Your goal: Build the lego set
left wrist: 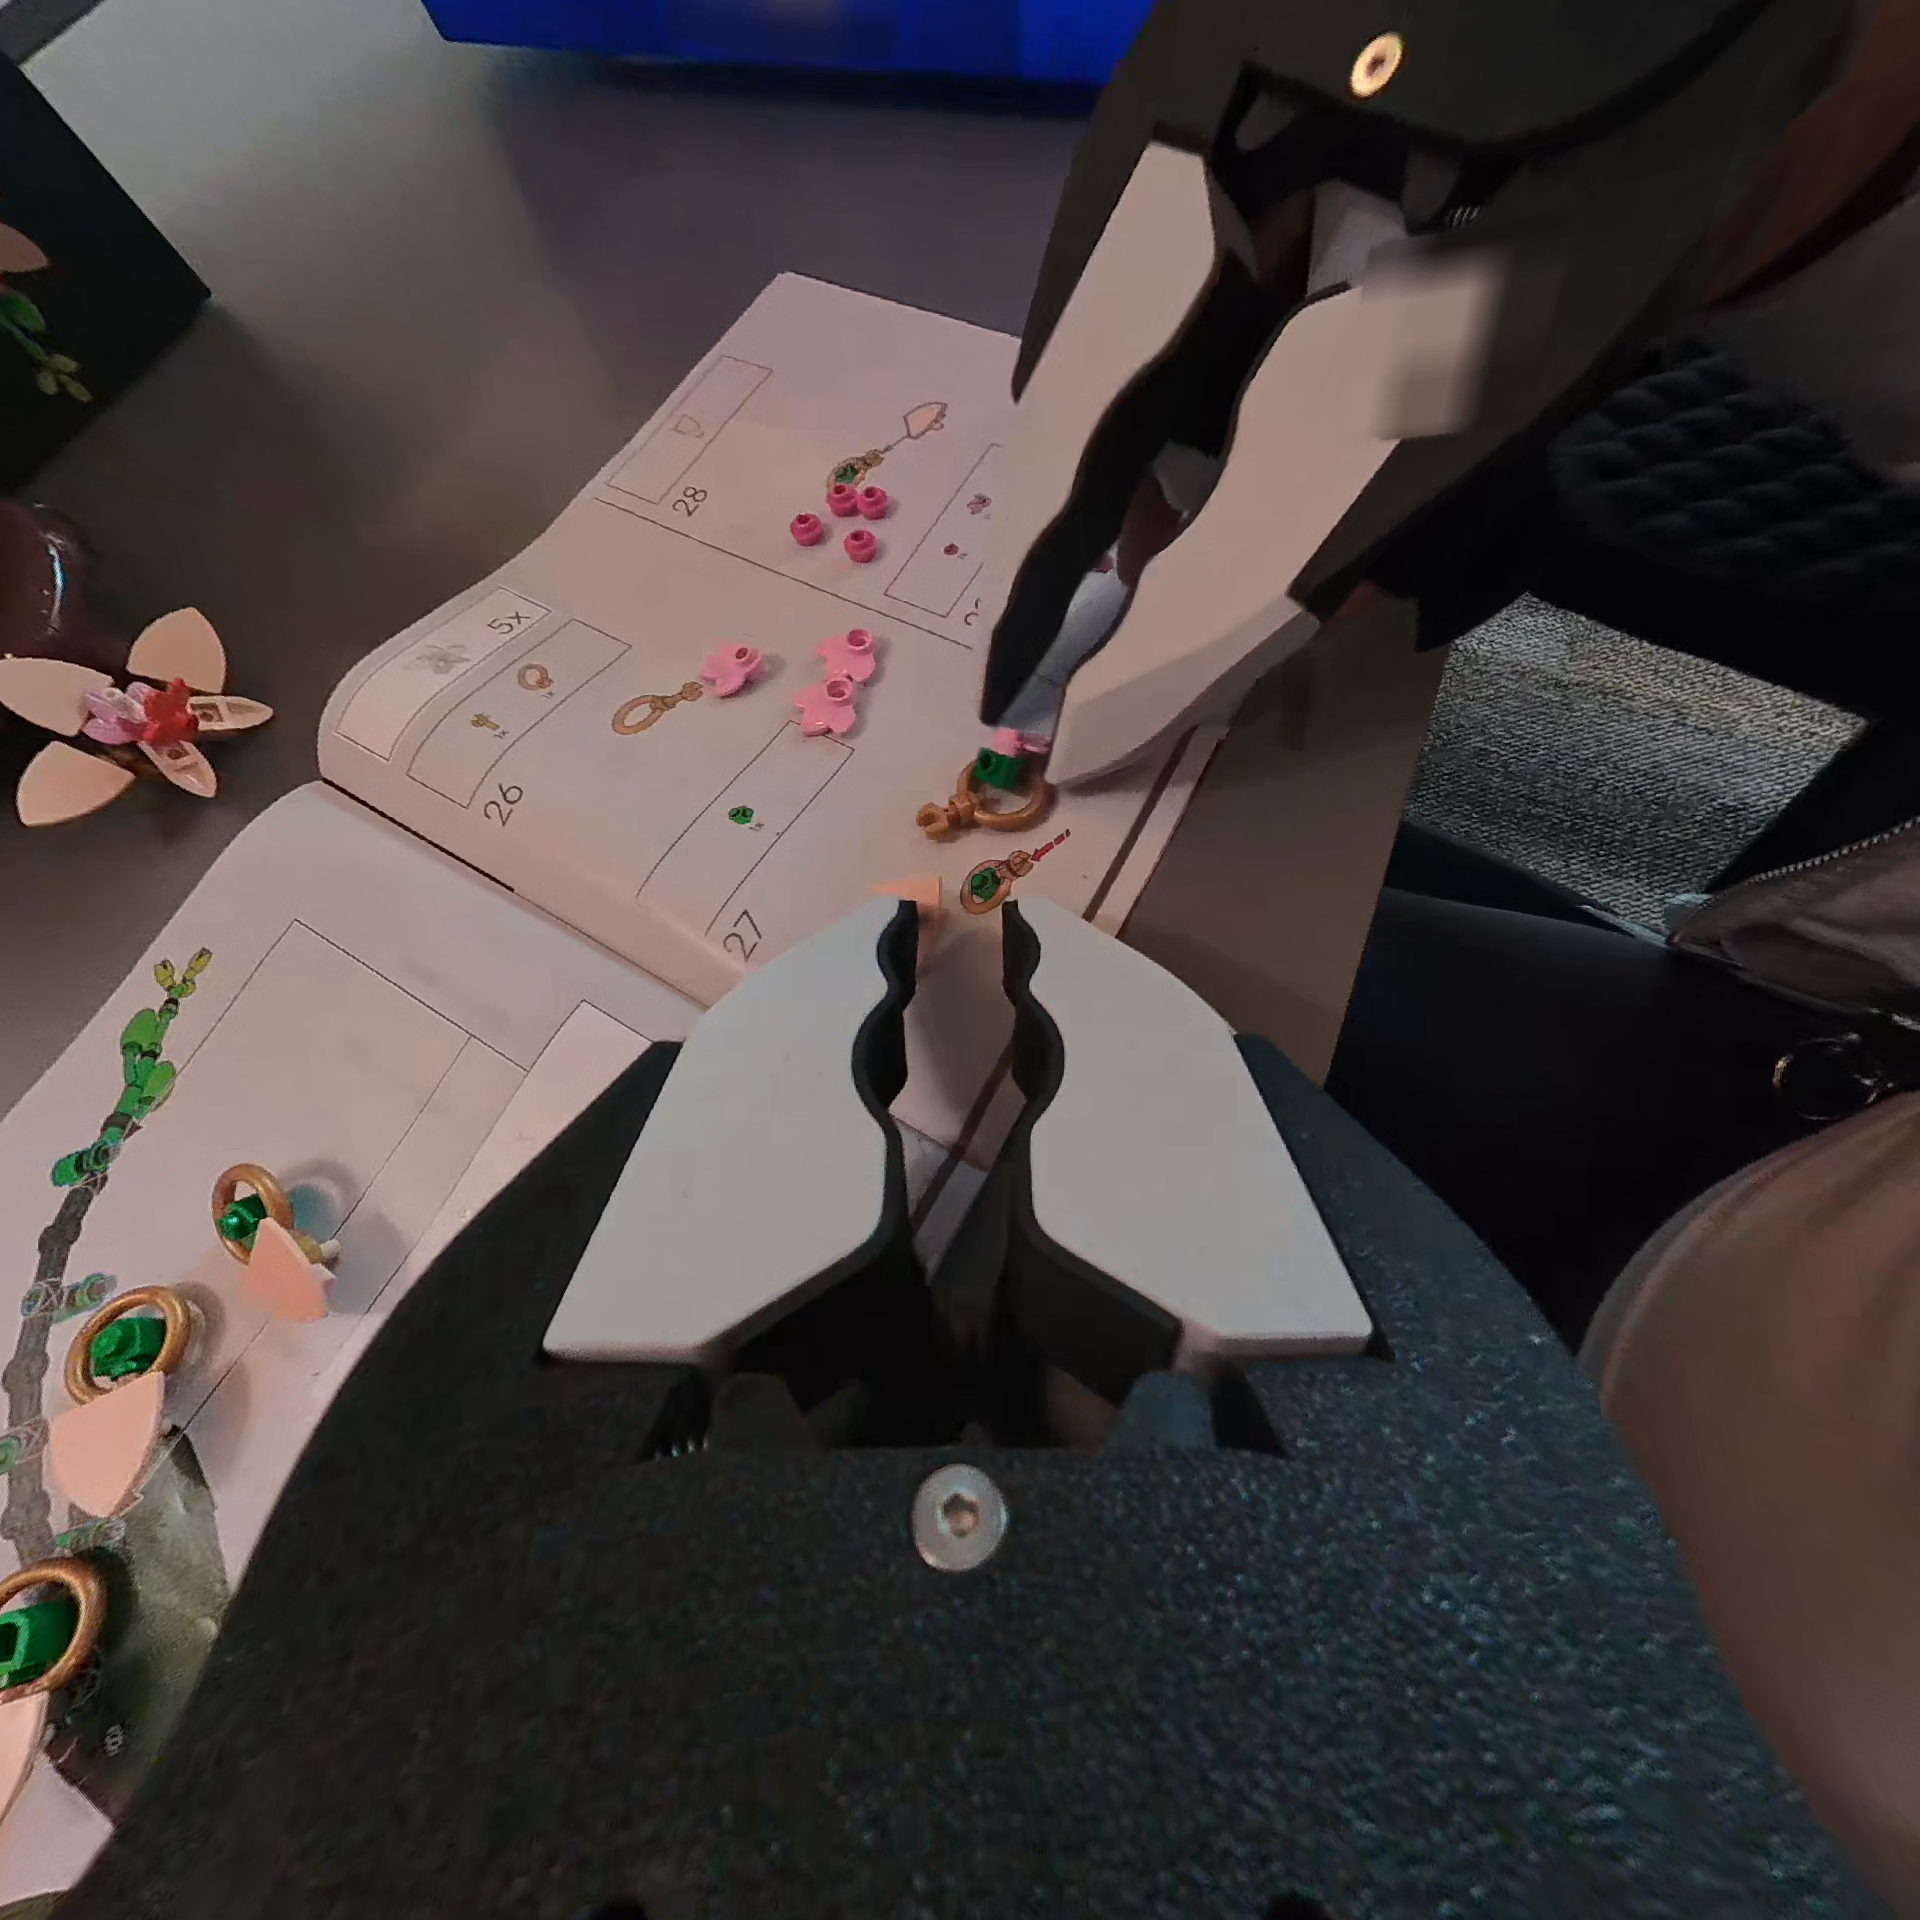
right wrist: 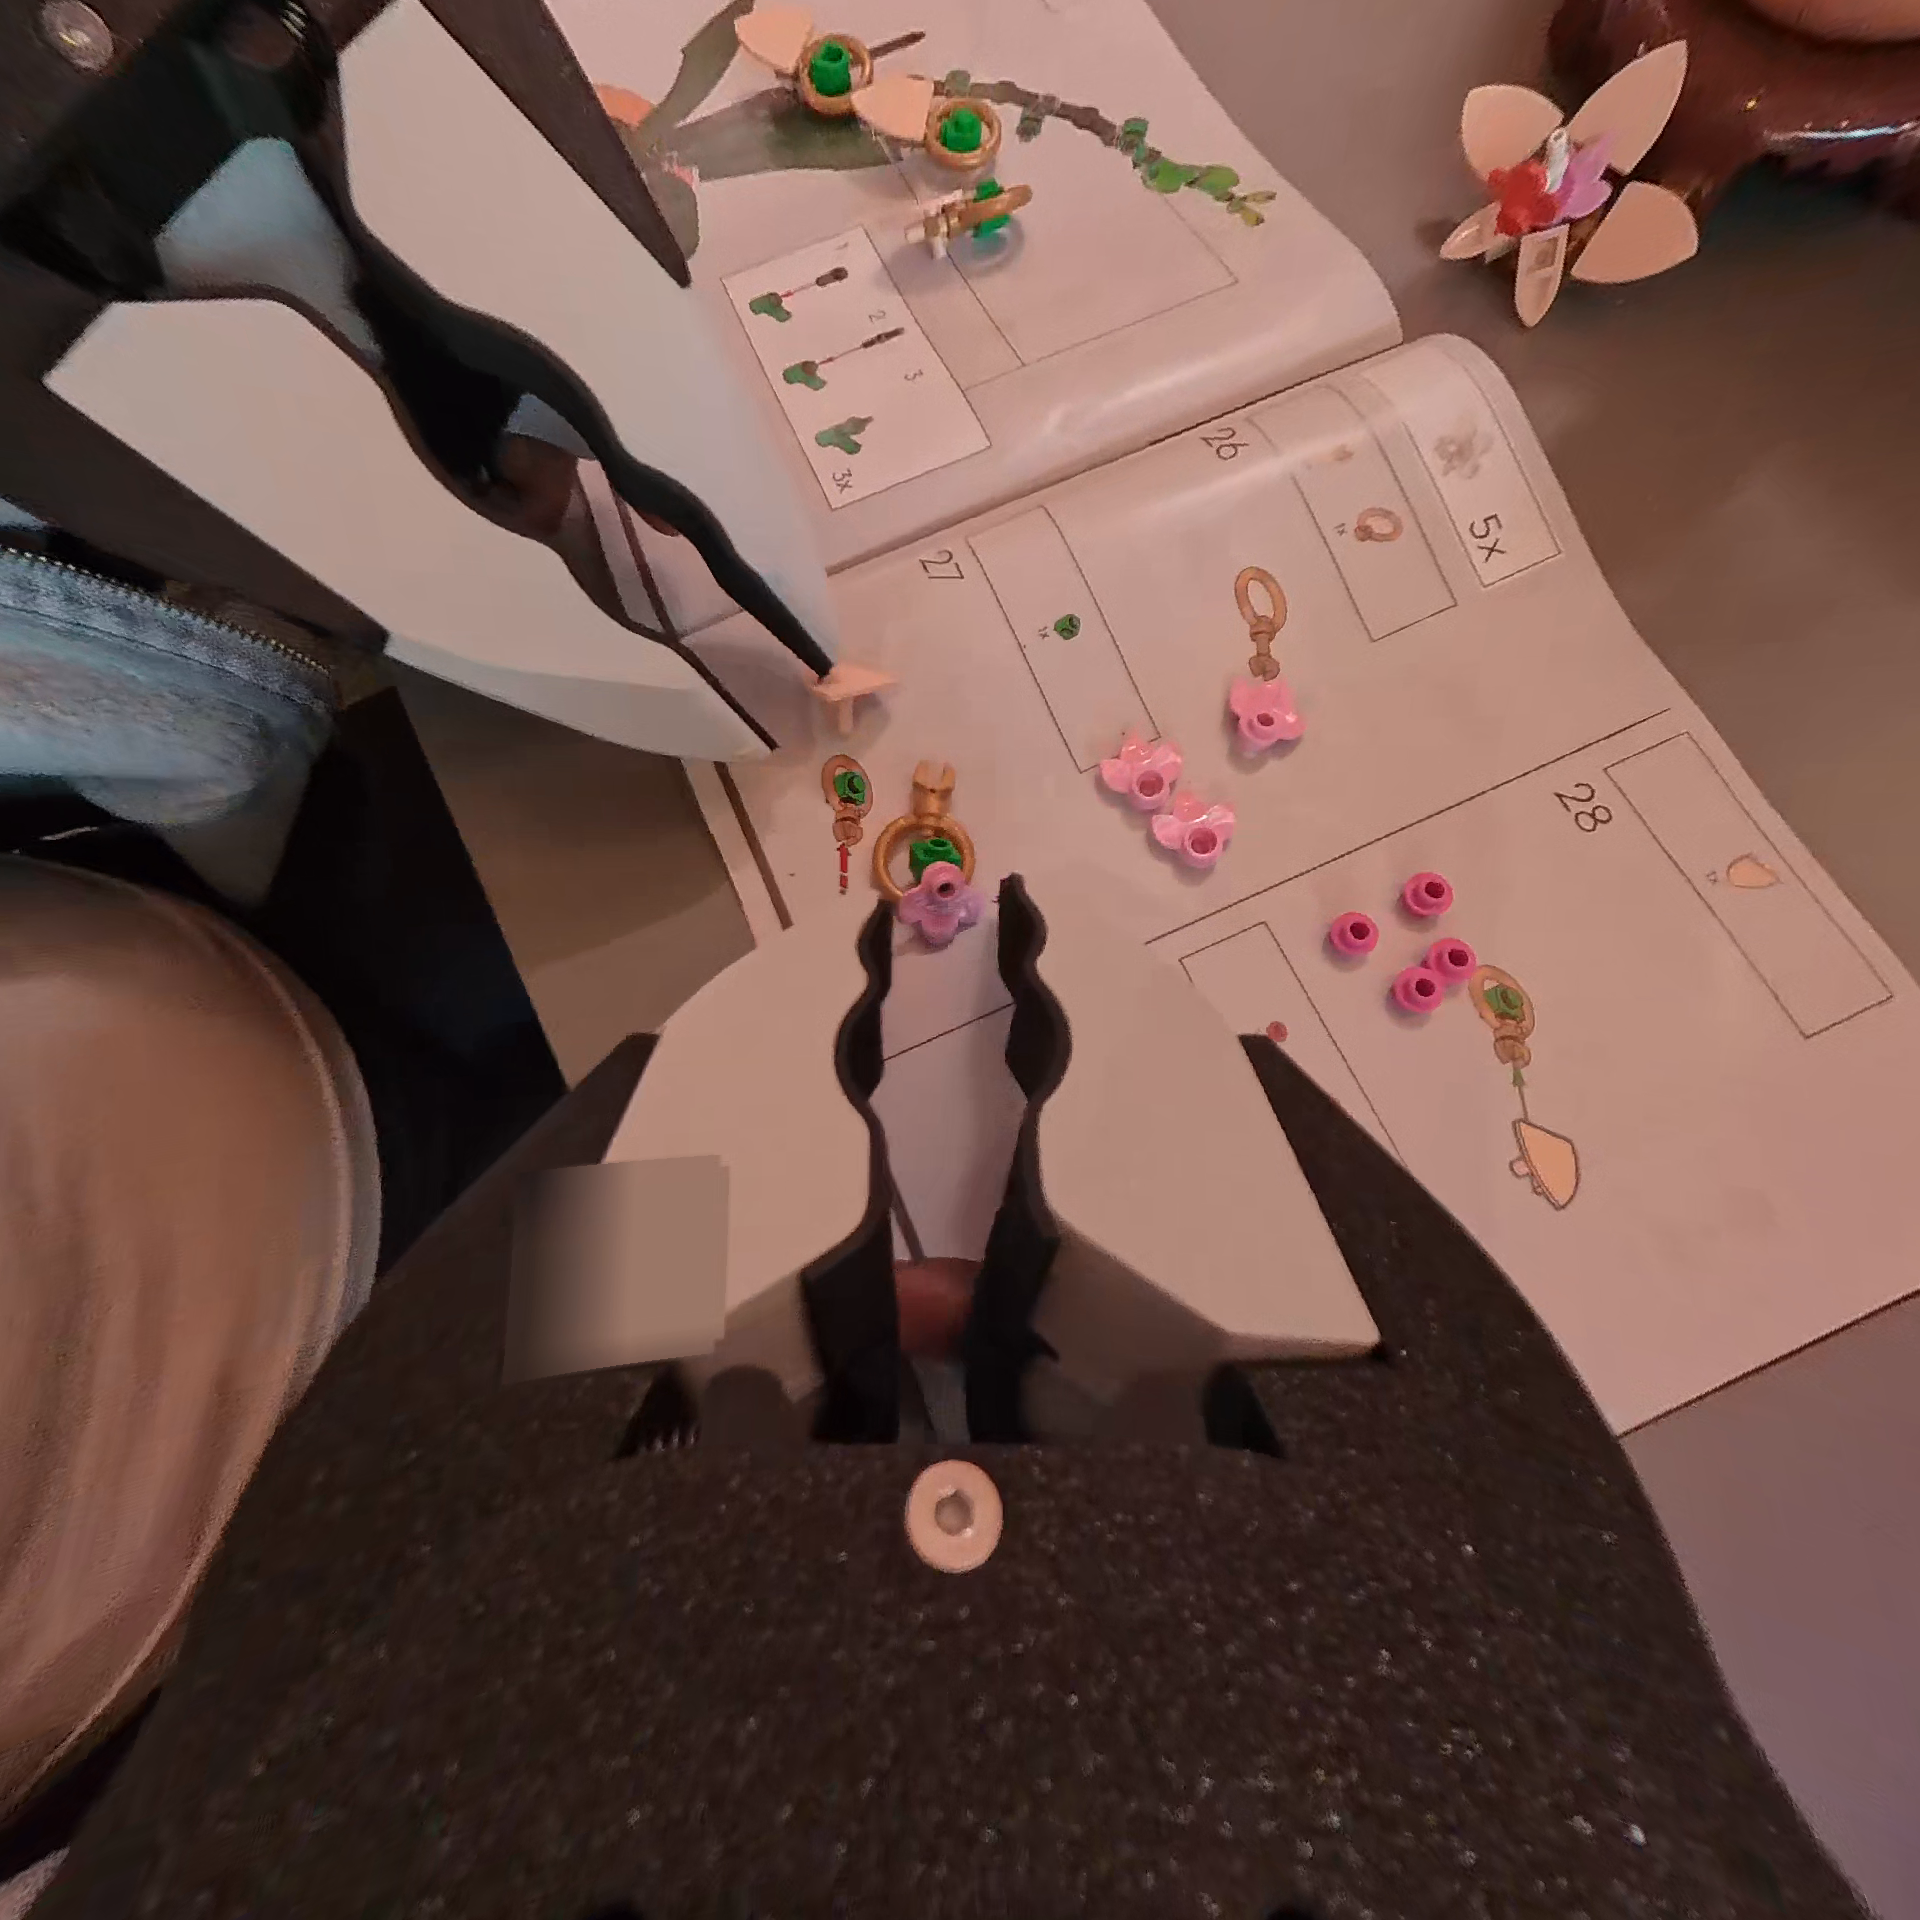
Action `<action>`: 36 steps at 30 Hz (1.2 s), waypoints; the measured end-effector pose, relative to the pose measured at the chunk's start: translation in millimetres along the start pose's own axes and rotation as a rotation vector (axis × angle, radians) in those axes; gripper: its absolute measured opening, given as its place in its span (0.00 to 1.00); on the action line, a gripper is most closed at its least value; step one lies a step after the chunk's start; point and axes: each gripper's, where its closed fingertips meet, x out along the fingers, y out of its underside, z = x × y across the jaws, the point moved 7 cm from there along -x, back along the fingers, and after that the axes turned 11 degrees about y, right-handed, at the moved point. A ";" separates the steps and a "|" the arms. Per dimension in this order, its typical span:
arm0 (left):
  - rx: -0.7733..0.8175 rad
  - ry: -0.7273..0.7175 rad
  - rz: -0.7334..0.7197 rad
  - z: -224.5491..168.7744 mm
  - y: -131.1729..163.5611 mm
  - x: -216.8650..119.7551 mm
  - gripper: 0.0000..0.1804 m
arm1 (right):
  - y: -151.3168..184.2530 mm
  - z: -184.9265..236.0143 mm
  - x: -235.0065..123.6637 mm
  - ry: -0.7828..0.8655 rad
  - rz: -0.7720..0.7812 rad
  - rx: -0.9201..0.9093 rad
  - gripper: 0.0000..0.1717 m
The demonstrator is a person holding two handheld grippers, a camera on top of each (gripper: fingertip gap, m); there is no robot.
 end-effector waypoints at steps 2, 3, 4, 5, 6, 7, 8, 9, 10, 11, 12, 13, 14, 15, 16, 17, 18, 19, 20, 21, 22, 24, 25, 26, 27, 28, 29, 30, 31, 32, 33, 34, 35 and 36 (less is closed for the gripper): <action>-0.026 -0.004 -0.008 2.4 0.0 -0.8 0.09 | -0.8 -1.0 2.8 -0.003 0.004 -0.004 0.05; -0.035 -0.004 -0.010 3.3 0.0 -0.9 0.09 | -1.6 -1.3 2.9 -0.007 -0.001 -0.003 0.04; -0.039 0.001 -0.012 3.4 0.0 -1.1 0.09 | -2.3 -1.8 2.5 -0.007 -0.007 -0.004 0.02; -0.040 0.005 -0.013 3.4 -0.1 -1.1 0.09 | -2.8 -2.4 1.8 -0.003 -0.010 -0.007 0.02; -0.040 0.007 -0.014 3.4 -0.1 -1.3 0.09 | -3.2 -2.9 1.0 -0.002 -0.012 -0.010 0.02; -0.040 0.011 -0.016 3.3 -0.2 -1.3 0.09 | -3.6 -2.8 0.2 -0.004 -0.012 -0.015 0.02; -0.042 0.015 -0.019 3.2 -0.3 -1.6 0.09 | -3.8 -2.6 -0.5 -0.006 -0.013 -0.023 0.01; -0.044 0.020 -0.022 3.3 -0.4 -1.9 0.09 | -3.9 -2.3 -1.0 -0.006 -0.009 -0.031 0.01; -0.042 0.021 -0.026 3.8 -0.6 -2.3 0.09 | -3.6 -2.6 -1.5 0.002 -0.001 -0.037 0.01; -0.035 0.017 -0.032 4.4 -1.0 -3.1 0.09 | -3.7 -3.3 -2.0 0.011 0.001 -0.043 0.01; -0.025 0.008 -0.035 5.6 -1.2 -3.8 0.09 | -4.1 -3.6 -2.8 0.018 -0.004 -0.049 0.01; -0.015 -0.004 -0.032 7.1 -0.9 -4.4 0.08 | -4.6 -3.7 -3.8 0.023 -0.017 -0.058 0.01; -0.009 -0.016 -0.025 8.7 -0.2 -5.0 0.08 | -5.1 -3.8 -4.7 0.031 -0.032 -0.066 0.01; -0.010 -0.022 -0.020 9.9 0.6 -5.2 0.08 | -5.1 -4.2 -5.5 0.044 -0.041 -0.071 0.01; -0.014 -0.022 -0.020 10.6 0.9 -5.6 0.07 | -4.9 -5.0 -6.3 0.057 -0.046 -0.072 0.01; -0.018 -0.022 -0.024 11.0 0.6 -5.8 0.06 | -4.8 -5.3 -7.0 0.065 -0.054 -0.070 0.01; -0.021 -0.029 -0.028 11.9 0.2 -6.0 0.04 | -4.8 -5.7 -7.6 0.073 -0.065 -0.062 0.01; -0.023 -0.044 -0.030 13.3 0.0 -6.4 0.02 | -4.9 -6.0 -8.3 0.079 -0.077 -0.054 0.01; -0.024 -0.060 -0.030 14.8 -0.1 -6.7 0.01 | -4.7 -6.2 -8.9 0.082 -0.086 -0.047 0.01; -0.022 -0.071 -0.028 15.8 -0.1 -6.9 0.01 | -4.0 -6.2 -9.1 0.084 -0.088 -0.042 0.01; -0.017 -0.077 -0.026 16.2 -0.3 -7.1 0.02 | -2.8 -5.7 -9.2 0.080 -0.081 -0.039 0.01; 0.004 -0.067 -0.036 14.3 -1.8 -7.5 0.04 | -2.2 -3.1 -9.8 0.059 -0.082 -0.029 0.05; 0.017 -0.045 -0.046 11.9 -2.8 -7.6 0.05 | -2.3 -1.0 -9.9 0.039 -0.079 -0.018 0.08; 0.026 -0.016 -0.054 9.3 -3.7 -7.4 0.06 | -2.1 0.9 -9.6 0.018 -0.066 -0.009 0.10; 0.033 0.013 -0.056 7.5 -4.4 -7.0 0.07 | -1.8 1.4 -8.5 0.010 -0.050 -0.001 0.12; 0.042 0.039 -0.046 6.4 -4.8 -6.4 0.08 | -1.9 0.6 -7.0 0.011 -0.033 0.004 0.15; 0.057 0.061 -0.031 6.2 -5.4 -6.0 0.09 | -2.4 -0.8 -5.1 0.012 -0.016 0.005 0.16; 0.080 0.078 -0.014 6.8 -6.4 -5.9 0.09 | -3.6 -2.1 -3.3 0.004 -0.002 0.003 0.16; 0.106 0.095 0.004 8.1 -7.8 -5.8 0.10 | -5.2 -2.9 -1.4 -0.010 0.013 -0.003 0.16; 0.130 0.111 0.026 9.9 -9.6 -5.8 0.11 | -7.1 -3.5 0.6 -0.023 0.022 -0.013 0.16; 0.154 0.130 0.047 11.9 -11.5 -5.8 0.12 | -8.8 -3.8 2.7 -0.035 0.028 -0.026 0.16; 0.176 0.157 0.067 13.9 -13.3 -5.1 0.12 | -9.9 -3.6 5.0 -0.047 0.038 -0.039 0.15; 0.196 0.188 0.086 16.0 -14.9 -3.8 0.13 | -10.3 -3.2 7.2 -0.055 0.049 -0.052 0.14; 0.211 0.211 0.104 18.9 -16.5 -1.8 0.13 | -10.4 -3.1 9.0 -0.056 0.056 -0.062 0.11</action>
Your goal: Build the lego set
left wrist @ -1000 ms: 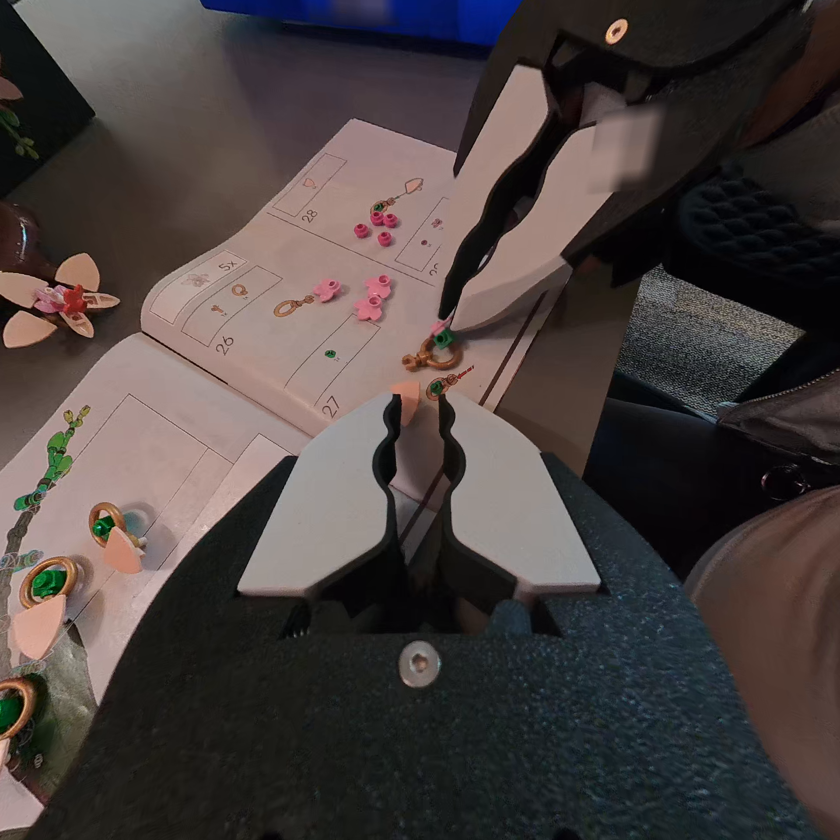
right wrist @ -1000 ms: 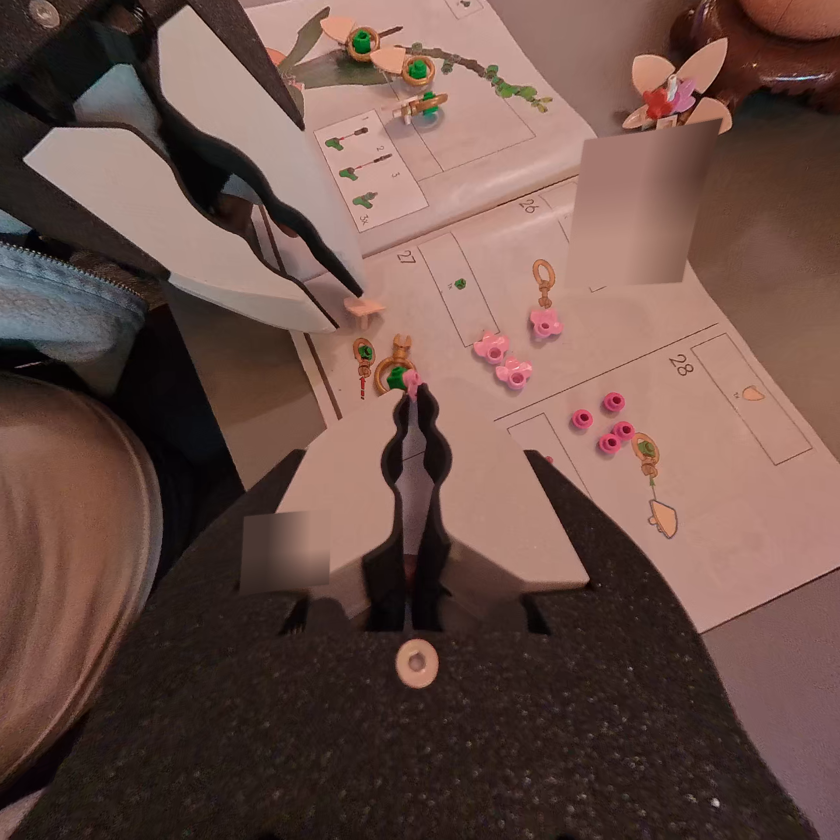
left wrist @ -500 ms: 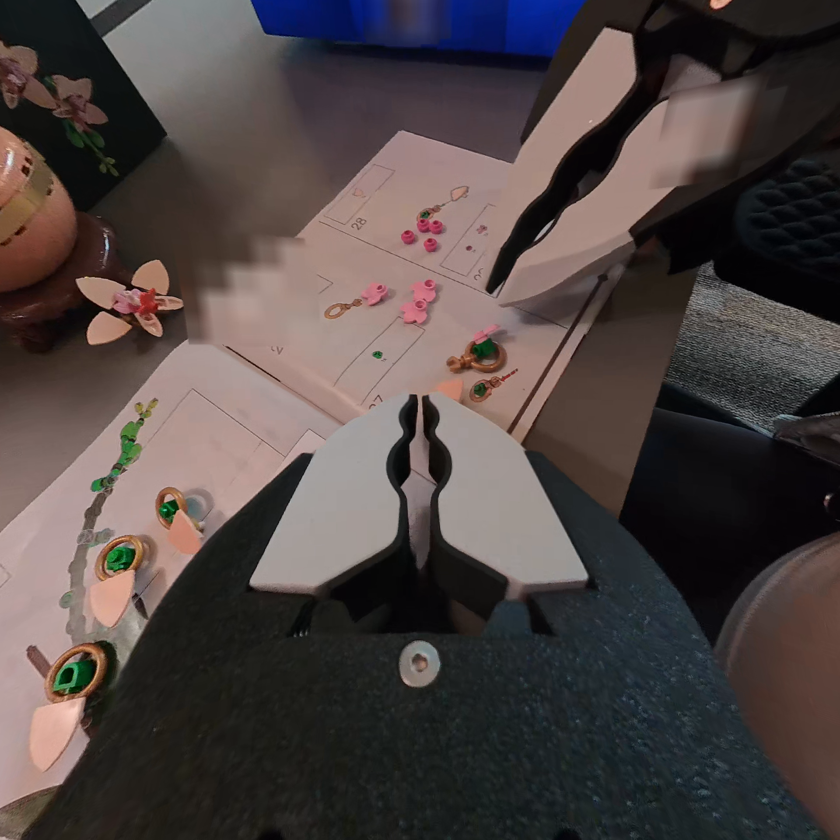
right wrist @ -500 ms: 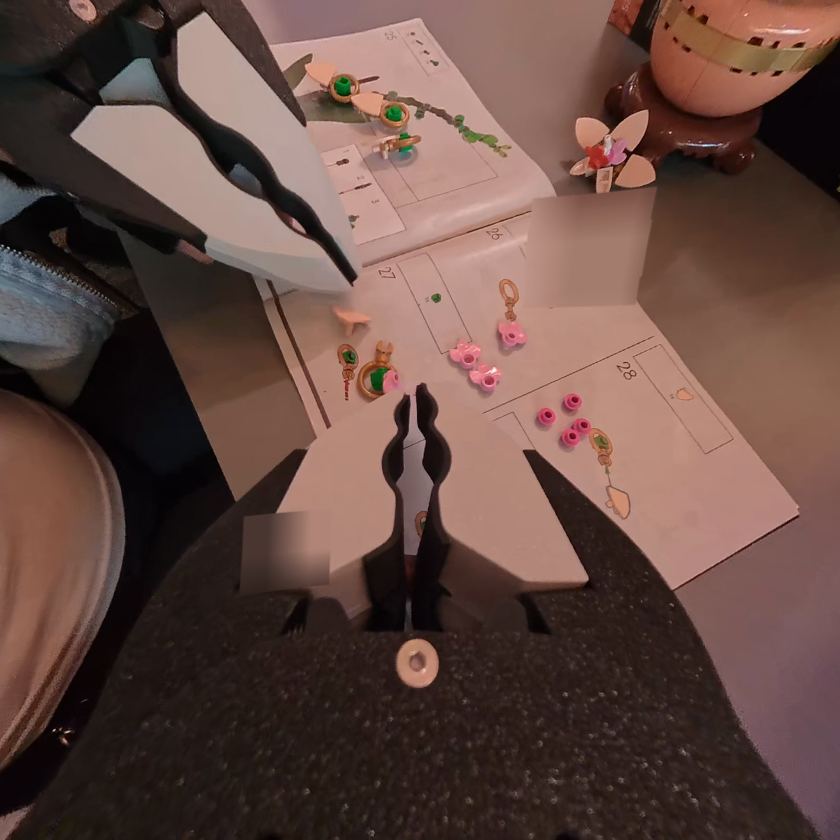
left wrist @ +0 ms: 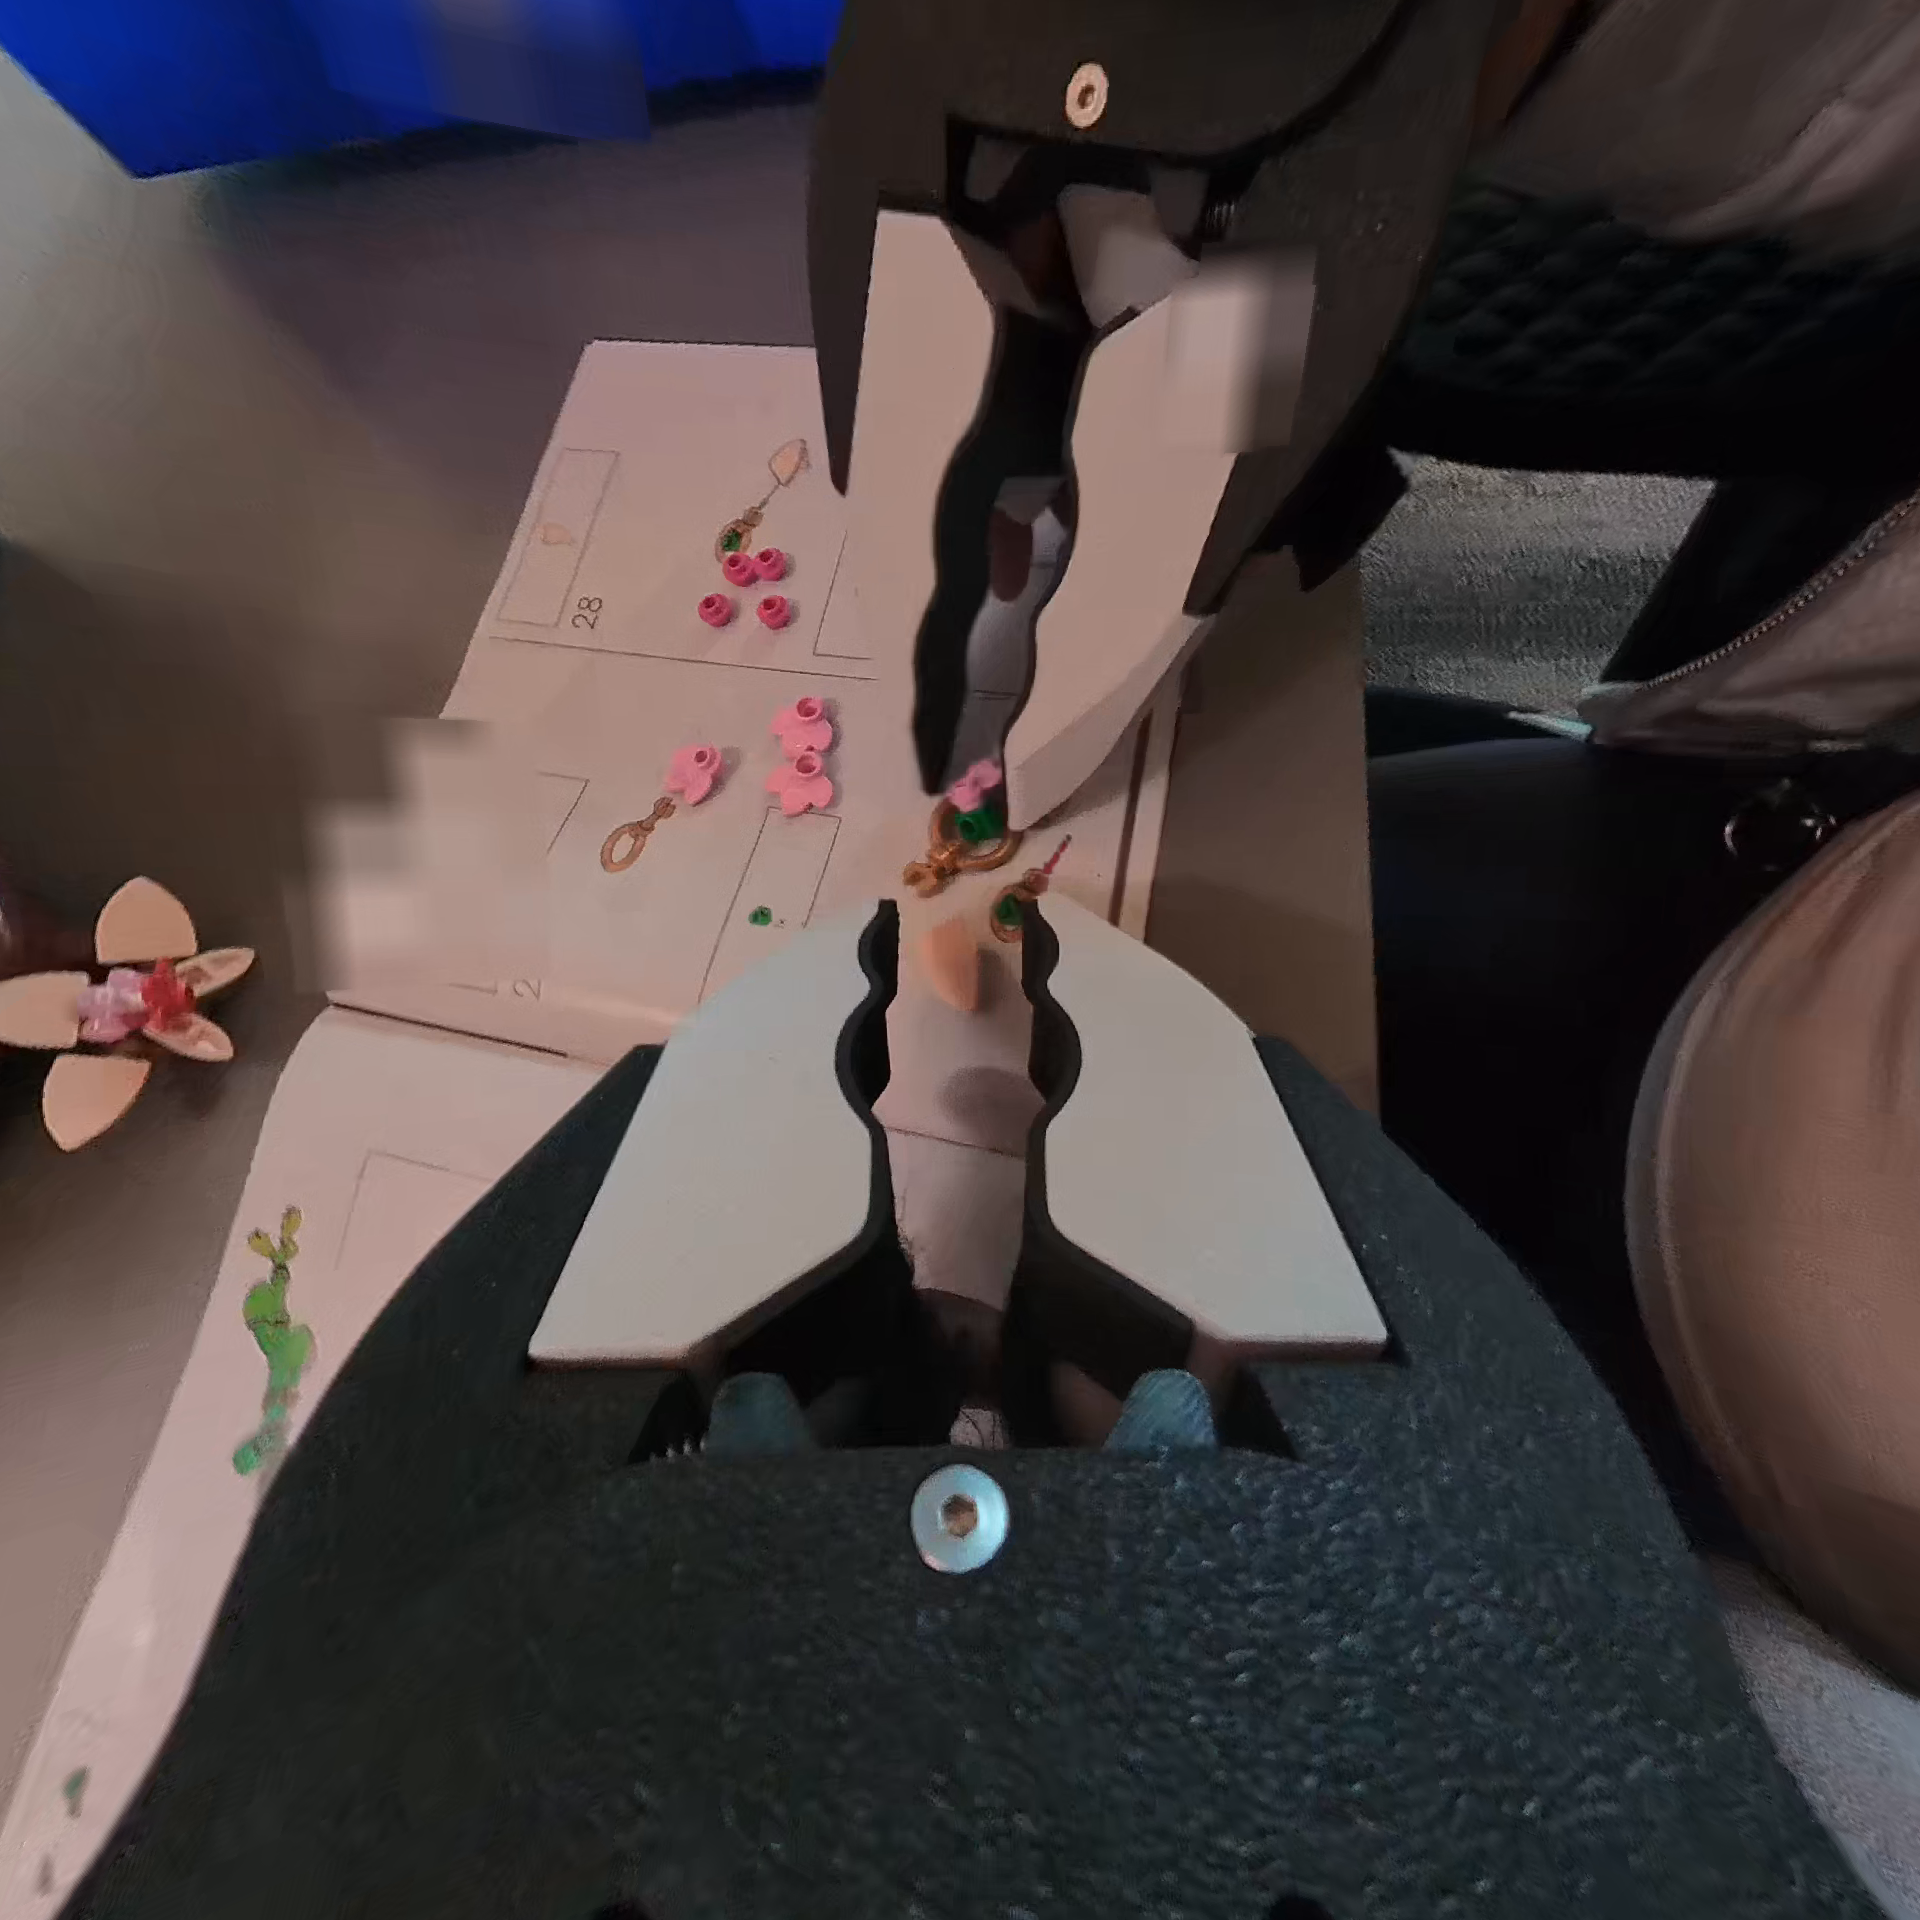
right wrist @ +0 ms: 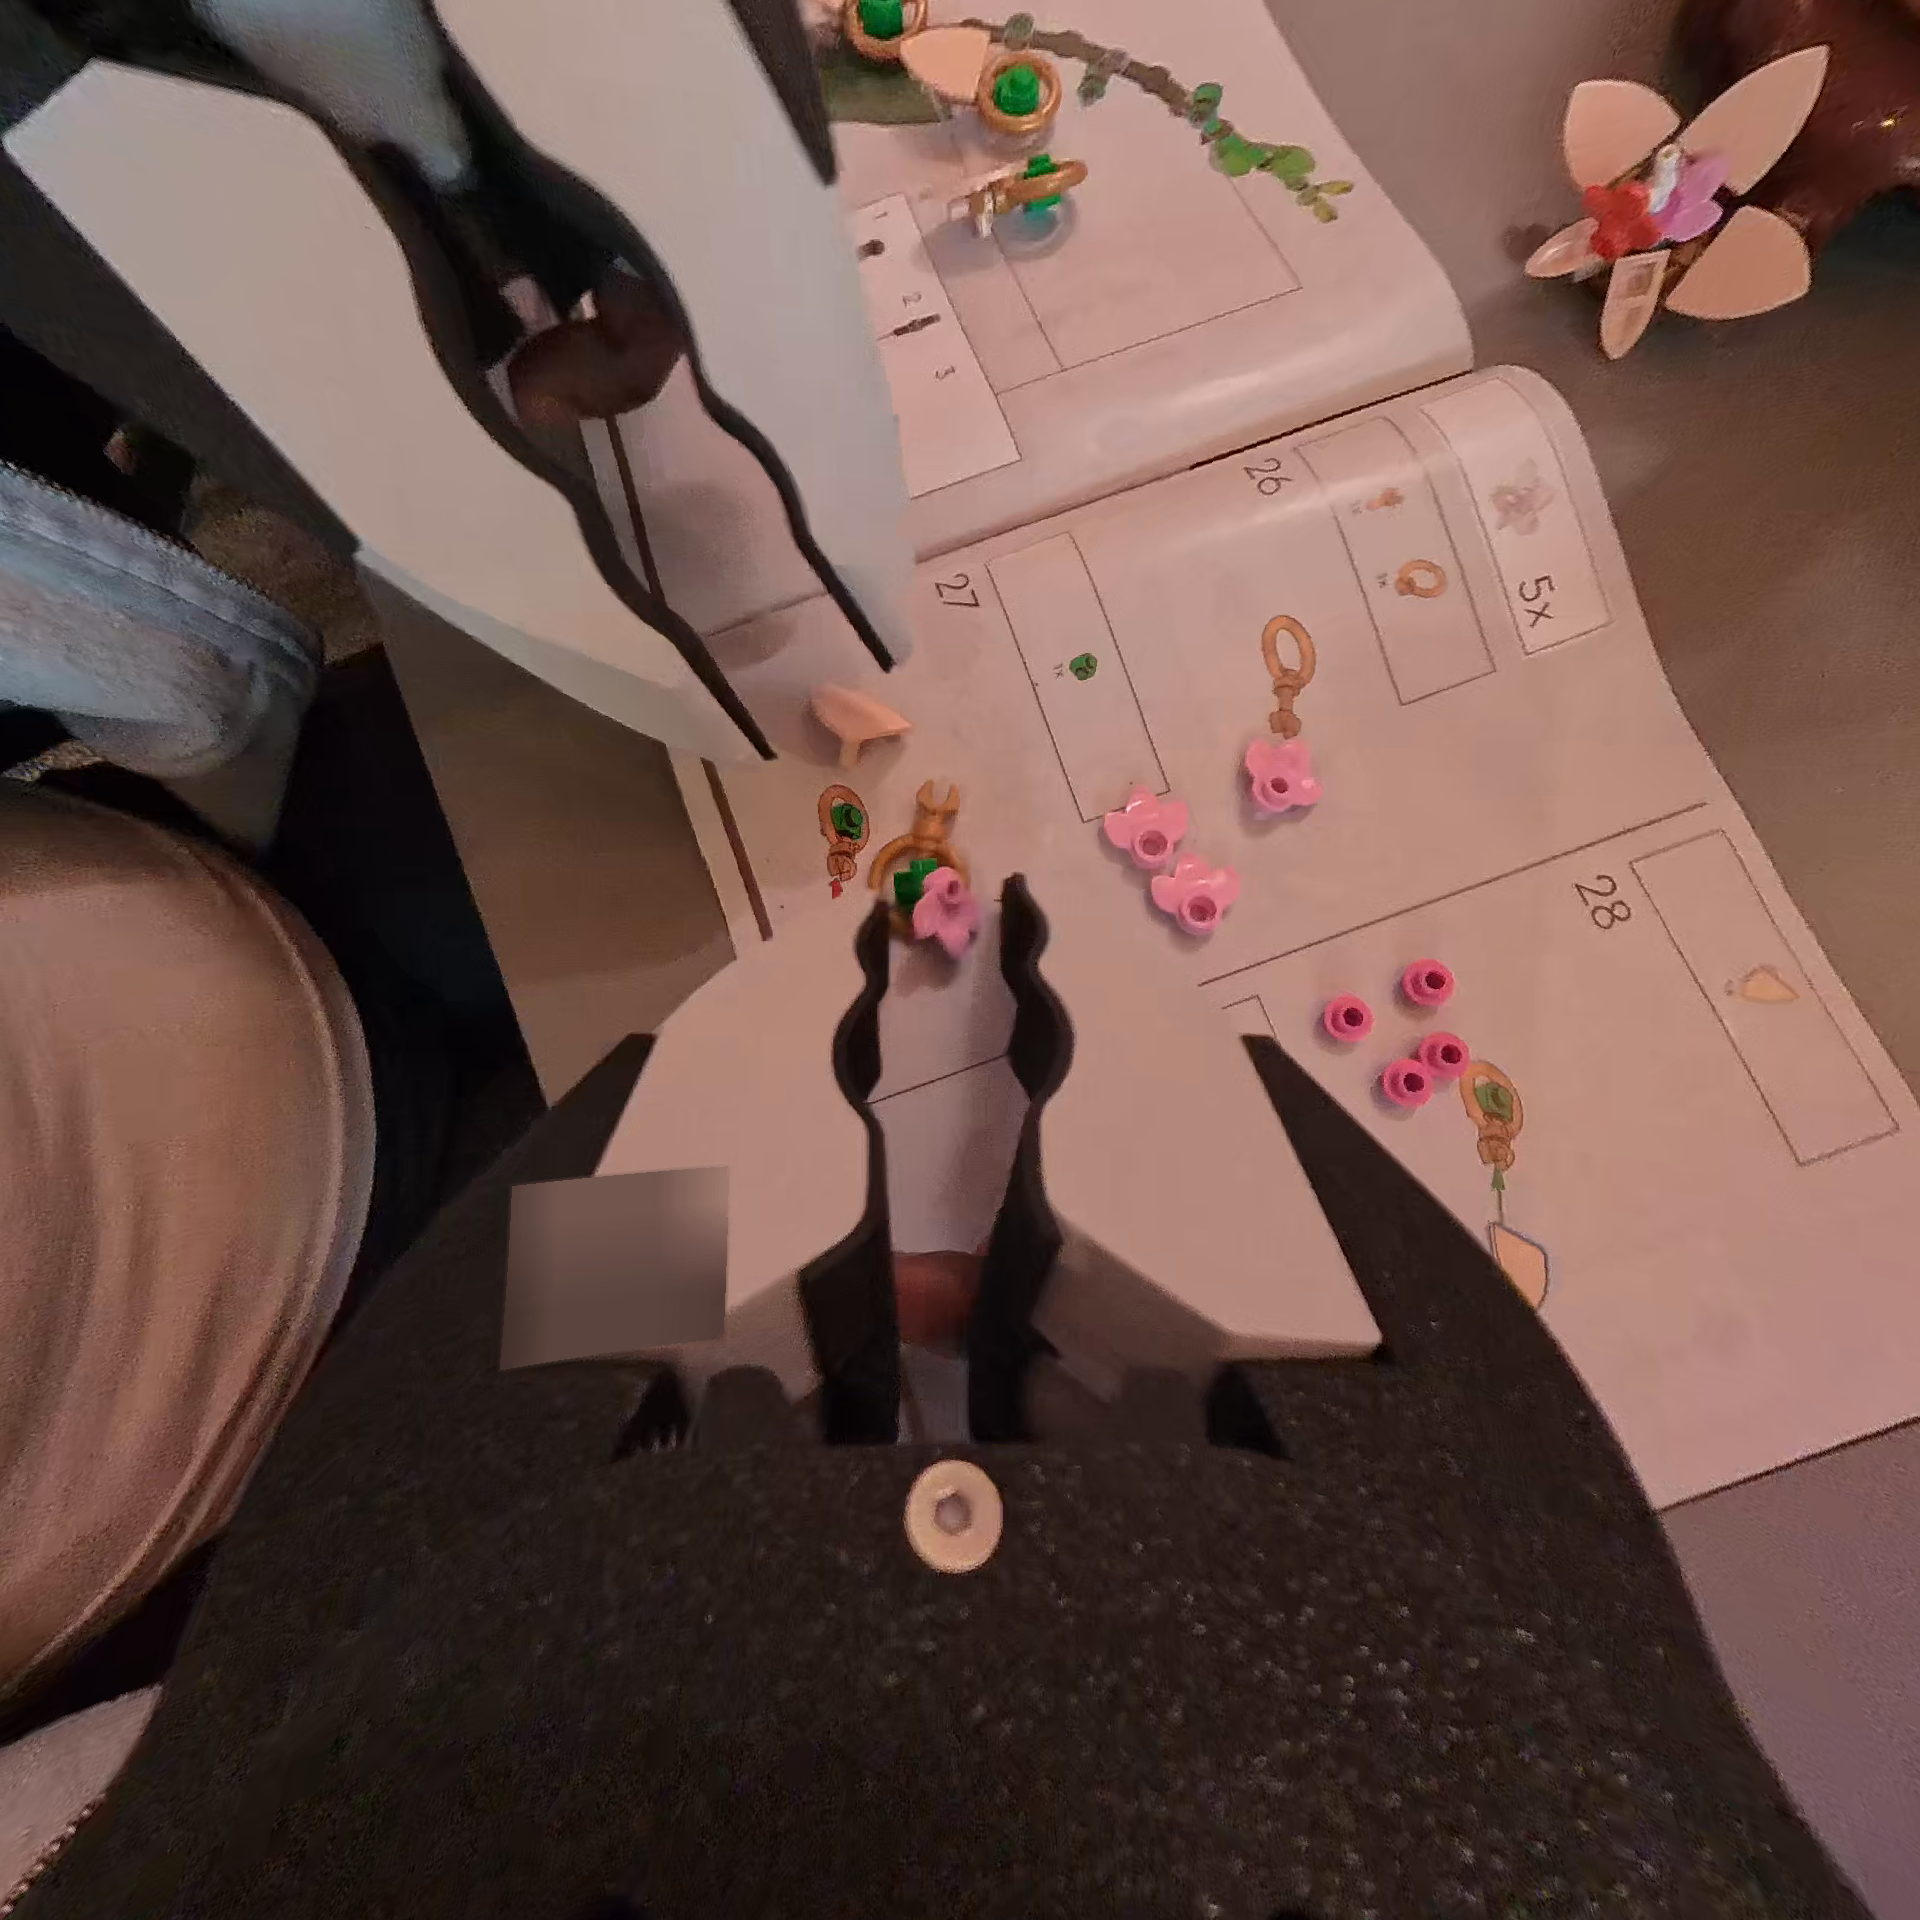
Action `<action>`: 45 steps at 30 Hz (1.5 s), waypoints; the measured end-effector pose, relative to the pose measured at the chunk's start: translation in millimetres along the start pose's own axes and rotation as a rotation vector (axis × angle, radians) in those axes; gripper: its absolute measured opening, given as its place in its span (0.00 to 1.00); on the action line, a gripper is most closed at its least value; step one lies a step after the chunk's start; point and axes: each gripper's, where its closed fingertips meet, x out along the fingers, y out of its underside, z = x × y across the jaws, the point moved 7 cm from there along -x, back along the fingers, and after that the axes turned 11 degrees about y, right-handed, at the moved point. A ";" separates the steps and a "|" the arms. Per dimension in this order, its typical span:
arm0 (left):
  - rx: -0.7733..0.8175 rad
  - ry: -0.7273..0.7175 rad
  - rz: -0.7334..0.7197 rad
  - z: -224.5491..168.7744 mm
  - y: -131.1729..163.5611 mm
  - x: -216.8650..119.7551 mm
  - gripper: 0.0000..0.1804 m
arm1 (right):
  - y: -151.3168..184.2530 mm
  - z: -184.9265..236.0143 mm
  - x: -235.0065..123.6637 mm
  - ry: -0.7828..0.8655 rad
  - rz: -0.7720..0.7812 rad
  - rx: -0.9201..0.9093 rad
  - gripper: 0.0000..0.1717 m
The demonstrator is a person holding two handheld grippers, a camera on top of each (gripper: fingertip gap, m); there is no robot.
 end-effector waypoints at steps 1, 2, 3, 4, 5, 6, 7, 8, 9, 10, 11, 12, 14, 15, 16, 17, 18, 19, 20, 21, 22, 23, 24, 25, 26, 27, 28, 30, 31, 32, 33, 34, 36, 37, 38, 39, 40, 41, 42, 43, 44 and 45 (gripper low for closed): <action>0.013 0.020 0.014 4.0 -1.3 1.9 0.13 | -0.1 0.6 1.1 -0.005 0.001 -0.006 0.07; 0.027 0.037 0.020 8.0 -3.1 4.3 0.13 | -0.3 1.4 1.3 -0.010 -0.004 -0.007 0.06; 0.039 0.058 0.022 11.4 -5.4 7.4 0.12 | -0.4 1.8 0.7 -0.010 -0.010 -0.006 0.05; 0.049 0.079 0.026 14.4 -7.3 10.6 0.12 | -0.3 1.6 -0.6 -0.002 -0.019 -0.003 0.04; 0.062 0.096 0.039 17.3 -8.6 13.9 0.12 | -0.2 1.5 -2.7 0.002 -0.032 -0.002 0.04; 0.082 0.114 0.063 19.6 -8.5 17.1 0.11 | 0.1 1.0 -5.3 0.005 -0.042 0.001 0.04; 0.099 0.124 0.097 21.5 -6.9 20.1 0.11 | 1.1 -0.3 -8.2 0.014 -0.042 0.005 0.04; 0.111 0.131 0.132 22.8 -4.6 22.7 0.11 | 2.5 -2.4 -11.3 0.029 -0.036 0.006 0.04; 0.116 0.143 0.135 22.6 -4.4 24.3 0.11 | 4.6 -4.7 -14.3 0.045 -0.029 0.004 0.04; 0.117 0.163 0.130 21.3 -4.3 25.4 0.11 | 6.7 -7.2 -16.7 0.065 -0.017 -0.001 0.04; 0.113 0.178 0.124 20.2 -3.7 26.0 0.09 | 9.0 -9.7 -18.2 0.087 -0.002 -0.012 0.04; 0.106 0.184 0.117 19.5 -3.1 26.2 0.08 | 10.9 -11.2 -19.0 0.103 0.011 -0.027 0.05; 0.086 0.176 0.097 19.5 -1.3 25.5 0.08 | 11.6 -13.3 -19.6 0.139 0.029 -0.039 0.13; 0.073 0.172 0.088 19.4 -0.5 25.2 0.08 | 10.2 -13.7 -20.0 0.160 0.027 -0.035 0.15; 0.064 0.167 0.081 19.2 0.3 24.8 0.08 | 8.1 -13.3 -20.3 0.176 0.017 -0.030 0.16; 0.060 0.158 0.074 18.6 1.0 24.4 0.08 | 5.6 -11.5 -20.6 0.185 0.000 -0.028 0.16; 0.062 0.144 0.071 17.9 1.5 24.0 0.08 | 2.8 -8.9 -20.8 0.188 -0.023 -0.022 0.15; 0.069 0.112 0.067 18.1 1.9 23.5 0.08 | 0.5 -4.9 -20.2 0.177 -0.046 -0.005 0.12; 0.081 0.074 0.059 18.4 2.3 22.6 0.08 | -1.0 0.0 -18.3 0.150 -0.061 0.025 0.11; 0.093 0.045 0.043 18.0 2.1 21.4 0.08 | -0.9 3.9 -15.3 0.122 -0.062 0.060 0.10; 0.102 0.025 0.017 16.9 1.1 20.0 0.08 | 0.4 5.4 -12.1 0.109 -0.053 0.095 0.10; 0.108 0.006 -0.015 15.8 -0.7 18.2 0.08 | 1.7 4.6 -9.1 0.114 -0.049 0.129 0.10; 0.115 -0.014 -0.044 14.9 -2.8 16.1 0.08 | 2.3 2.8 -7.4 0.118 -0.057 0.161 0.11; 0.127 -0.041 -0.068 14.6 -4.7 13.5 0.08 | 1.1 1.7 -7.4 0.102 -0.079 0.198 0.11; 0.145 -0.073 -0.090 14.8 -6.7 10.4 0.08 | -1.6 1.2 -9.1 0.074 -0.112 0.239 0.10; 0.167 -0.099 -0.114 14.4 -8.8 7.1 0.08 | -4.2 0.6 -11.5 0.045 -0.143 0.277 0.08; 0.179 -0.125 -0.141 14.4 -11.0 3.7 0.08 | -6.3 0.0 -14.0 0.019 -0.167 0.305 0.07; 0.191 -0.162 -0.199 13.9 -15.2 -2.1 0.08 | -10.0 -0.3 -18.1 -0.035 -0.209 0.350 0.08; 0.197 -0.179 -0.219 13.5 -16.9 -4.1 0.08 | -12.4 0.5 -20.1 -0.069 -0.232 0.374 0.08; 0.204 -0.197 -0.229 13.4 -17.9 -5.4 0.08 | -14.9 0.9 -21.8 -0.096 -0.255 0.401 0.08; 0.211 -0.213 -0.233 13.3 -18.3 -6.2 0.08 | -16.8 0.8 -23.1 -0.112 -0.276 0.423 0.08; 0.213 -0.220 -0.238 12.7 -18.6 -6.5 0.08 | -17.9 0.0 -23.9 -0.112 -0.291 0.435 0.08; 0.200 -0.218 -0.256 10.8 -19.5 -6.7 0.08 | -19.5 -0.5 -24.5 -0.089 -0.319 0.425 0.06; 0.199 -0.223 -0.263 10.3 -19.7 -7.2 0.08 | -20.4 0.5 -25.3 -0.084 -0.335 0.414 0.04; 0.200 -0.223 -0.271 9.5 -19.7 -8.0 0.08 | -20.9 1.3 -26.0 -0.080 -0.340 0.405 0.03; 0.199 -0.216 -0.280 8.5 -19.7 -8.5 0.08 | -21.3 2.4 -26.9 -0.085 -0.342 0.393 0.03; 0.198 -0.211 -0.290 7.5 -19.9 -9.3 0.08 | -21.5 3.3 -27.9 -0.091 -0.345 0.384 0.03; 0.206 -0.208 -0.301 6.5 -20.1 -10.4 0.08 | -21.5 3.8 -28.7 -0.095 -0.348 0.377 0.02; 0.224 -0.202 -0.311 4.9 -20.4 -11.6 0.07 | -21.3 4.7 -29.8 -0.109 -0.352 0.366 0.01; 0.242 -0.196 -0.318 3.4 -20.4 -13.1 0.07 | -20.8 5.7 -31.0 -0.127 -0.351 0.356 0.01; 0.258 -0.186 -0.325 1.9 -20.2 -14.6 0.06 | -20.1 6.1 -32.1 -0.143 -0.348 0.352 0.01; 0.269 -0.167 -0.334 0.0 -19.8 -15.8 0.06 | -19.6 6.6 -33.3 -0.166 -0.346 0.349 0.01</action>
